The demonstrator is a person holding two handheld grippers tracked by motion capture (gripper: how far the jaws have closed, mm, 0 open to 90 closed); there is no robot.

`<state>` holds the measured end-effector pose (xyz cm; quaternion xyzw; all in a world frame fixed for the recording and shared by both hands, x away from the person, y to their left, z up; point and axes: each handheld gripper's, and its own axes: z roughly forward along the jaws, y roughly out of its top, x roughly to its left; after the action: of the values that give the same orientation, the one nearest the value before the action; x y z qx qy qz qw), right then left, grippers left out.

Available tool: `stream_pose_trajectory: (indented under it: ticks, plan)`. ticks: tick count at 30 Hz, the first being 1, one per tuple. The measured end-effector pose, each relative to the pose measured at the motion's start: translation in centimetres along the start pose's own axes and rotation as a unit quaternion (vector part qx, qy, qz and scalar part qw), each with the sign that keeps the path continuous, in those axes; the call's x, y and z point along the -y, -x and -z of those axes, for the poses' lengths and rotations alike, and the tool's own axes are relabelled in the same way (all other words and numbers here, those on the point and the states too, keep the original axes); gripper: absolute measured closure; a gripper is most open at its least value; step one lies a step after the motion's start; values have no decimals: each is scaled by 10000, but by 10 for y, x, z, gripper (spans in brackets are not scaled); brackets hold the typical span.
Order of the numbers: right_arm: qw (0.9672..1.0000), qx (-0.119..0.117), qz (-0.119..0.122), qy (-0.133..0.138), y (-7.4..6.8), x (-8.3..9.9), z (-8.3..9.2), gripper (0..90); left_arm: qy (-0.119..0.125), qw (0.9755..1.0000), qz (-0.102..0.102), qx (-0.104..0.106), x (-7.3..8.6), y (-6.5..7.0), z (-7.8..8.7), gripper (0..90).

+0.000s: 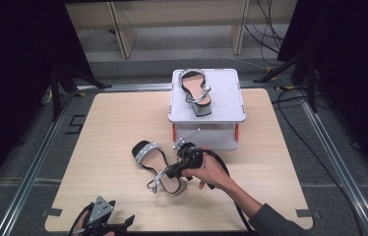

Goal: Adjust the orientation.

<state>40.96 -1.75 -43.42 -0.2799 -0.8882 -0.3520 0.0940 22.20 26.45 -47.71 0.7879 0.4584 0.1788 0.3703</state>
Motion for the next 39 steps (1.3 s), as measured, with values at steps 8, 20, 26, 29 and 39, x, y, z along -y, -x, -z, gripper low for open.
stream_pose_trajectory:
  ticks: [8,20,26,29,39]
  plan:
    - [9991,376,-190,91,9,12,6,396,-75,9999,-101,-68,1,-2,-1,165]
    - [9919,1113,515,-341,-40,21,-26,196,-95,9999,-115,-61,1,-2,-1,165]
    - [9947,838,334,-504,-33,23,-25,297,-15,10000,-20,-12,1,-1,-1,165]
    - [9922,992,413,-630,-27,24,-15,333,-70,9999,-80,-54,1,-2,-1,165]
    - [9919,780,613,-794,-16,53,34,356,-57,9999,-84,-57,1,-2,-1,165]
